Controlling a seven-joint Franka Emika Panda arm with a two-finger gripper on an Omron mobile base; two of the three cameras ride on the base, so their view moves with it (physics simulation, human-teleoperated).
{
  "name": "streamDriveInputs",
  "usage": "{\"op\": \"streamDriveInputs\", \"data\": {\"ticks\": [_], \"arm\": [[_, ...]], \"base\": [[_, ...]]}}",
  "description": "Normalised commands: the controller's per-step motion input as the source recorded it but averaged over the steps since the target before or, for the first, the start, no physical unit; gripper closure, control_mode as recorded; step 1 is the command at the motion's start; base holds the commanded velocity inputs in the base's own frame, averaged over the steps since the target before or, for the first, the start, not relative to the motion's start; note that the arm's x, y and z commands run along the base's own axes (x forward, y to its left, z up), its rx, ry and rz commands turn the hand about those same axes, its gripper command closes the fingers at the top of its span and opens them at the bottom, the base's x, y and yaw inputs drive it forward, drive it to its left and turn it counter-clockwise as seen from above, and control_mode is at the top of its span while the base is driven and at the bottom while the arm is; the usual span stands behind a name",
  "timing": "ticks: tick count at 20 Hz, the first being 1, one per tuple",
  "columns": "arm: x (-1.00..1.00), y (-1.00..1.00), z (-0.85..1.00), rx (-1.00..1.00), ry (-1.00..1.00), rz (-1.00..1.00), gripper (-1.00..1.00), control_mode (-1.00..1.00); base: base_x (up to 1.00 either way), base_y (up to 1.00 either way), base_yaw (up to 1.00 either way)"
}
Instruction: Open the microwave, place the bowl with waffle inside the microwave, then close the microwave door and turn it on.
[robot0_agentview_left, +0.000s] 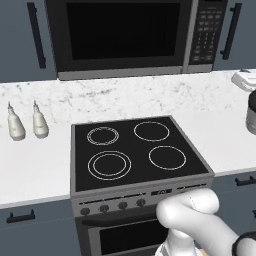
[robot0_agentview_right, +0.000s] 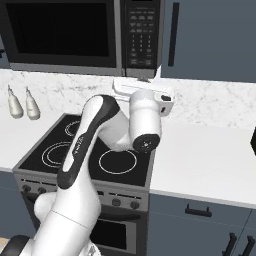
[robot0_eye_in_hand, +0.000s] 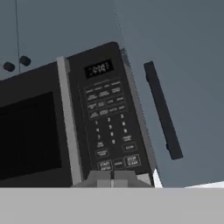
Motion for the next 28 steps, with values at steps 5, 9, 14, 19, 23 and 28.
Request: {"op": "streamDriveInputs", "data": {"ticks": [5, 9, 14, 19, 23, 28], "arm": [[0.21, 0.03, 0.29, -0.37, 0.08, 0.04, 1.00, -1.00], [0.04, -0.05, 0.37, -0.34, 0.02, 0.11, 1.00, -1.00], [0.09, 0.09, 0.02, -0.34, 0.00, 0.12, 1.00, -1.00], [0.02, 0.20, 0.00, -0.31, 0.00, 0.06, 1.00, -1.00], [0.08, 0.02, -0.14, -0.09, 0.00, -0.01, 1.00, -1.00], [0.34, 0.28, -0.17, -0.05, 0.00, -0.07, 1.00, -1.00]], "base": [[0.00, 0.00, 0.00], [0.00, 0.00, 0.00], [0.00, 0.00, 0.00], [0.00, 0.00, 0.00], [0.00, 0.00, 0.00], [0.00, 0.00, 0.00]]}}
